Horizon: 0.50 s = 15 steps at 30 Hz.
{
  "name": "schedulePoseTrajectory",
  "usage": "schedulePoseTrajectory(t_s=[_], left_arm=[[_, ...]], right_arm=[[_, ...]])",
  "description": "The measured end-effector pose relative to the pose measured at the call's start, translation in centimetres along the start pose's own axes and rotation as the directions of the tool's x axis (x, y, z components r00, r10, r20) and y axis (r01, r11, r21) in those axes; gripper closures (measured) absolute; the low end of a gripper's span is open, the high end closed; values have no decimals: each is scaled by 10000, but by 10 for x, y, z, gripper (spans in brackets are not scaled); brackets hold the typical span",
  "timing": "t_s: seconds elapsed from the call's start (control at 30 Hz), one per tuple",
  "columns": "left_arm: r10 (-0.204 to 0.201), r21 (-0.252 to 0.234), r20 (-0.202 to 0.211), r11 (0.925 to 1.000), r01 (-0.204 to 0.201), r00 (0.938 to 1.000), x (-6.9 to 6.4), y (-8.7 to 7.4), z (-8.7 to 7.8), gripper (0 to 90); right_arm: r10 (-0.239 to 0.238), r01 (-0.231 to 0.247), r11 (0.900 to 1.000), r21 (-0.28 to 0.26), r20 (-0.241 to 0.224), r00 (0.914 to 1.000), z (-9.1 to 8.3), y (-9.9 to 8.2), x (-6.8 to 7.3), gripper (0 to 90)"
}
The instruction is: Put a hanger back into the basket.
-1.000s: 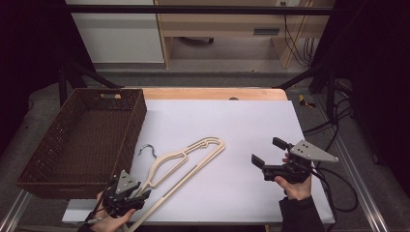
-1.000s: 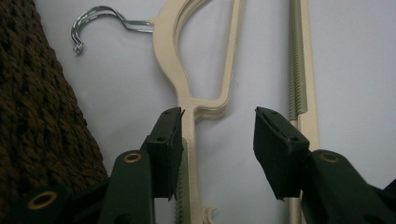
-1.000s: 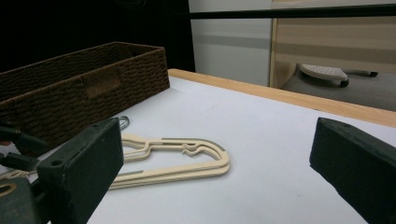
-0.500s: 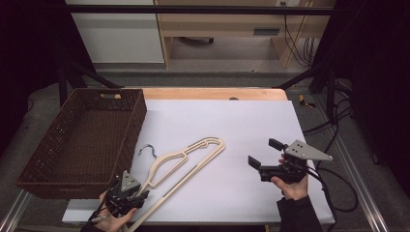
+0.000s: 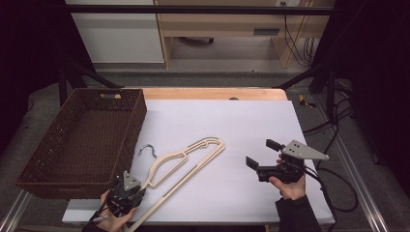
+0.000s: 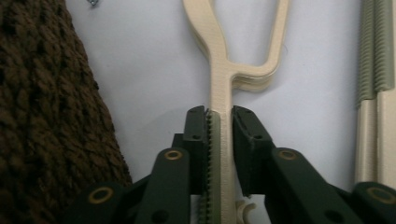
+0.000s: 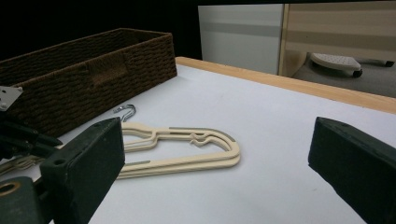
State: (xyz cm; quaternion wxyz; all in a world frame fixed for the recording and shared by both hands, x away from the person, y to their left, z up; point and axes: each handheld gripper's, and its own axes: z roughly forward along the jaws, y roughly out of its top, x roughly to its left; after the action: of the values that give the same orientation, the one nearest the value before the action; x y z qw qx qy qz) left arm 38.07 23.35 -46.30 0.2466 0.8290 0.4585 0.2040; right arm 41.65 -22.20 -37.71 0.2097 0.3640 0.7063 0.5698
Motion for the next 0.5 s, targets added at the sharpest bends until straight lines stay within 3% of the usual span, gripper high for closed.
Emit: schedulePoseTrajectory(t_s=[0.5], left_arm=[[-160,-241,216,9996,166,9996,1,-1,-4,786]], right_arm=[[-76,83,9995,308,-230,9997,13,-1,7,46]])
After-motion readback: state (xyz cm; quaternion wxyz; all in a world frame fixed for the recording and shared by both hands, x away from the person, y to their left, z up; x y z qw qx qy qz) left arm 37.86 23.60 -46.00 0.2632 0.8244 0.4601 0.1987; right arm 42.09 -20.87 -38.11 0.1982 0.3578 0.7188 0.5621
